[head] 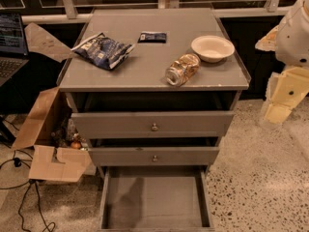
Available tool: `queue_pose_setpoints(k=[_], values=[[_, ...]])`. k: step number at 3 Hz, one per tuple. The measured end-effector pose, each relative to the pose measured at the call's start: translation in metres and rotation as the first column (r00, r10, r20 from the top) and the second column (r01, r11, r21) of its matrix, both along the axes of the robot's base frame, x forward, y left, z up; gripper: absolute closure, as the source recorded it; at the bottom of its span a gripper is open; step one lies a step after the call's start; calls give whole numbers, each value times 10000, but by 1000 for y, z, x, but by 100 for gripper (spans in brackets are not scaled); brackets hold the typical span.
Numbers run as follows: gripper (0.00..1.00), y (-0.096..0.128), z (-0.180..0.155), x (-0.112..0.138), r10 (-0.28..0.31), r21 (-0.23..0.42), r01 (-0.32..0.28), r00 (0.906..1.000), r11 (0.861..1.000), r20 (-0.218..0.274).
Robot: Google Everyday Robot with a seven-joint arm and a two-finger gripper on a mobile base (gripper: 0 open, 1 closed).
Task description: Place orange can into bottom drawer
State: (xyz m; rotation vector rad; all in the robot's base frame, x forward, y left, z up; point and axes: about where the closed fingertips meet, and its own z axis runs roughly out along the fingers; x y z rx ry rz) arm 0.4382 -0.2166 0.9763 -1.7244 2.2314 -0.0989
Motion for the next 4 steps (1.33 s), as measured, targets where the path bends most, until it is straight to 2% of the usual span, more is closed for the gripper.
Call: queue_pose_setpoints(k=[1, 2, 3, 4], values=[[0, 0, 0, 0, 0, 0, 0, 10000, 10000, 0], [0, 6, 2, 2, 922, -12, -922, 9954, 9957, 262], [0, 38, 8, 14, 3064, 632, -3109, 9492, 9484, 713], [0, 71, -1, 15, 5375, 903, -5414, 8407, 8359, 657]])
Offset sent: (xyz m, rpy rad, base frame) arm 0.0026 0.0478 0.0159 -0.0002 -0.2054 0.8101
